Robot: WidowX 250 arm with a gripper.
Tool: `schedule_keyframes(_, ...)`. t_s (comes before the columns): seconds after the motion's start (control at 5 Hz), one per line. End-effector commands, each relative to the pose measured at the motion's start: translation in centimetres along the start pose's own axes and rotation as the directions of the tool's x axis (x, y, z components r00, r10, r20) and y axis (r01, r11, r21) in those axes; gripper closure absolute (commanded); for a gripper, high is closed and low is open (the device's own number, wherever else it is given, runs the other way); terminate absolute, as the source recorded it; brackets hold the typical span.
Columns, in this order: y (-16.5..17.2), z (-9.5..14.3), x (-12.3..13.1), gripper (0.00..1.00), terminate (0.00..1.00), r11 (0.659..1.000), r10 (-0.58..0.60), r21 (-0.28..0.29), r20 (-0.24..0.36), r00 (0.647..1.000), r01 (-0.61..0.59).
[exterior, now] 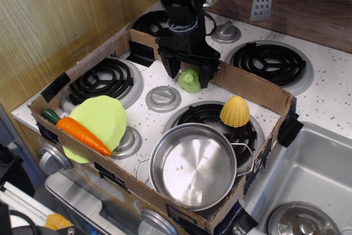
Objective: Take broccoli out of pan
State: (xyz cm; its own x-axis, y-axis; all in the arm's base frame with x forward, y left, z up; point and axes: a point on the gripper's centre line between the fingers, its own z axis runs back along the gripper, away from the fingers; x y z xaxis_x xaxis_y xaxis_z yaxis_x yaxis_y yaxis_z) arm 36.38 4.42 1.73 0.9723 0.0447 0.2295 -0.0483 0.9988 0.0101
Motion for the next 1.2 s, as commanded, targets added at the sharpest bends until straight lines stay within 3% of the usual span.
schedule_keyframes(0.0,-1.4,8.5,0.9,0.0,0.0,0.996,0.016,0.087,0.081,0.997,-0.023)
schedule_keyframes(0.4,-2.6,10.5,0.7,0.0,0.0,0.991,0.047,0.12,0.077,0.996,-0.056)
schedule_keyframes(1.0,-2.6,10.5,0.7,0.0,0.0,0.991,0.047,0.12,0.077,0.996,-0.056)
